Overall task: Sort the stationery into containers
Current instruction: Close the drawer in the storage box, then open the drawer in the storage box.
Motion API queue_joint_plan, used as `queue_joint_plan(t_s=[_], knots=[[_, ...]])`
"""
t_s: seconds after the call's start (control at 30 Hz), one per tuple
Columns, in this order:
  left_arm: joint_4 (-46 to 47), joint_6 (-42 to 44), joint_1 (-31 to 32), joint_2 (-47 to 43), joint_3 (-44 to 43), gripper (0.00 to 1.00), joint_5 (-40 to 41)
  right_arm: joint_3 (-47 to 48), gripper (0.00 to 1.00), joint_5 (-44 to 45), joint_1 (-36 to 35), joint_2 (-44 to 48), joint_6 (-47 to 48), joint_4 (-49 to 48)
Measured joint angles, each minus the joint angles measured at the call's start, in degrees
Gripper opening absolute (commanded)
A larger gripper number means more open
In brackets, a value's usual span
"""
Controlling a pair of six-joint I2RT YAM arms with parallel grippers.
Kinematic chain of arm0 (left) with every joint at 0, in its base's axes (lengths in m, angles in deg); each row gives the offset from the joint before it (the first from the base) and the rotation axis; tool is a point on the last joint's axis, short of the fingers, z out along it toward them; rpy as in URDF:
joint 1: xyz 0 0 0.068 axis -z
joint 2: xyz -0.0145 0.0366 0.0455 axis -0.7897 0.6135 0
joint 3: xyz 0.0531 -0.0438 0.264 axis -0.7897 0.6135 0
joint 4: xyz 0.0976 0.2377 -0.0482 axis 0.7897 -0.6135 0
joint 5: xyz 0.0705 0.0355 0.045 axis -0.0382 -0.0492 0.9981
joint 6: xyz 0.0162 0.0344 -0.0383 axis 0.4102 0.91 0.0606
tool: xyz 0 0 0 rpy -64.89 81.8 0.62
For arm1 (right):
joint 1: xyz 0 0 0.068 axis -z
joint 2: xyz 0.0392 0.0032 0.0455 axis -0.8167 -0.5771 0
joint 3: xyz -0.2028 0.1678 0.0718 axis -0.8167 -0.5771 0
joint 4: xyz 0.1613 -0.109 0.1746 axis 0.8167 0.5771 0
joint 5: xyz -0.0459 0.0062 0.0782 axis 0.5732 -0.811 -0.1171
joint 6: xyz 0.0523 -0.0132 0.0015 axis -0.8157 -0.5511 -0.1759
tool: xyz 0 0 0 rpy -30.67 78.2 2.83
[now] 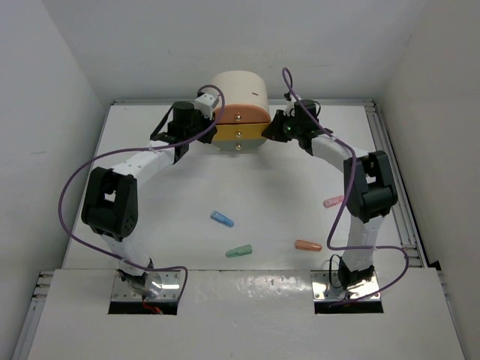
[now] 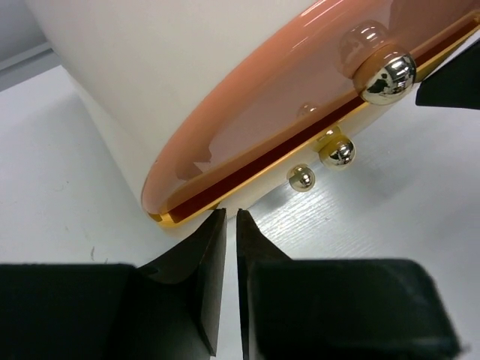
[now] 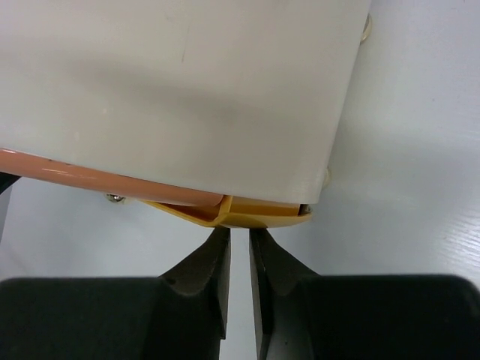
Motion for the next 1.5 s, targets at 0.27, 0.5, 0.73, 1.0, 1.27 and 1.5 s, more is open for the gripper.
queue_joint_plan(t_s=[0.27, 0.5, 0.73, 1.0, 1.27, 1.5], knots=[[-4.3, 2.7, -0.7, -4.6, 1.2, 0.40, -5.5, -10.0, 0.19, -2.0, 0.7, 12.6, 11.9, 3.9], [-11.4, 3.0, -5.6, -17.6, 2.4, 0.61, -11.1, -16.5, 0.34, -4.2, 0.3, 33.5, 36.4, 9.2], [-21.3, 3.3, -10.1, -24.5, 2.5, 0.82, -11.7, -27.6, 0.38, 7.0, -16.5, 36.9, 65.1, 9.5], [-26.7, 4.0, -16.7, -29.6, 7.1, 0.83, -12.9, -38.9, 0.56, 31.8, -32.2, 20.4, 91.8, -4.9], [-26.5, 3.9, -21.6, -30.9, 11.3, 0.83, -15.4, -35.8, 0.57, 42.5, -33.5, 10.0, 98.0, -32.5], [-25.0, 2.6, -24.6, -30.6, 12.8, 0.82, -17.5, -35.6, 0.50, 43.7, -33.7, 0.3, 105.4, -49.8]])
